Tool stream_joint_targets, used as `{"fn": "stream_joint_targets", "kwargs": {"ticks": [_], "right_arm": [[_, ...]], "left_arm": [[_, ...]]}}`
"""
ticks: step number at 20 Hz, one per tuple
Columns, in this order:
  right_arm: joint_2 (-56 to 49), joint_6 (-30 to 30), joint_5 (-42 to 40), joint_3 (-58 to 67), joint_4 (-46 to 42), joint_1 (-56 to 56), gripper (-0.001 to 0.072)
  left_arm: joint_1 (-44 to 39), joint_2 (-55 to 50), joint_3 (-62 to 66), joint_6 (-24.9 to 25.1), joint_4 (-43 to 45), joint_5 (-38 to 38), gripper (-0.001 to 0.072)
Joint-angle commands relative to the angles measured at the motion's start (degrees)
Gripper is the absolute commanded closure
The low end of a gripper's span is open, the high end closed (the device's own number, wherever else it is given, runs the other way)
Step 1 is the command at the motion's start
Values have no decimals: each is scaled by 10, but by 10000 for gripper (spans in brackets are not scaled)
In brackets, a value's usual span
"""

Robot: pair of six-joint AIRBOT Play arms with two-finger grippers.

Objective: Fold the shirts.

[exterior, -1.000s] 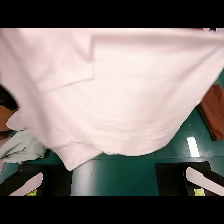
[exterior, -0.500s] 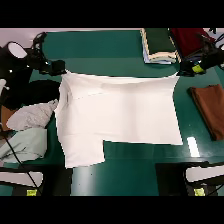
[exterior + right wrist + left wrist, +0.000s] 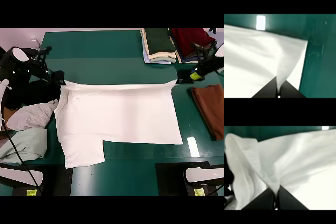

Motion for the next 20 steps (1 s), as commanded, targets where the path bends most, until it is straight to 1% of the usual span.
{"fn": "stream_joint_targets", "kwargs": {"ticks": [1,3,4,5,6,7,9,11,14,17,20], "right_arm": [[46,-1,-42,-105,-5,0,694],[61,0,-58,-145,-4,0,694],[66,0,-64,-158,6,0,688],[71,0,-69,-164,27,0,561],[75,1,-71,-163,50,-2,360],[84,2,-68,-163,75,-4,326],[117,2,-55,-163,88,2,326],[159,1,-41,-163,89,3,327],[214,1,-36,-163,89,3,326],[242,1,-37,-163,90,3,327],[240,2,-35,-163,100,3,327]], "left_arm": [[2,-1,-38,4,6,-30,682],[2,-1,-76,-12,10,-30,680],[2,-1,-93,-25,17,-27,517],[2,-1,-105,-33,19,-23,181],[2,-1,-108,-46,26,-22,171],[2,3,-108,-57,39,-24,168],[2,33,-110,-71,67,-36,168],[2,90,-143,-71,81,-44,168],[2,218,-286,-75,95,-33,169],[2,341,-447,-76,94,-44,168],[2,414,-546,-104,89,-41,168]]}}
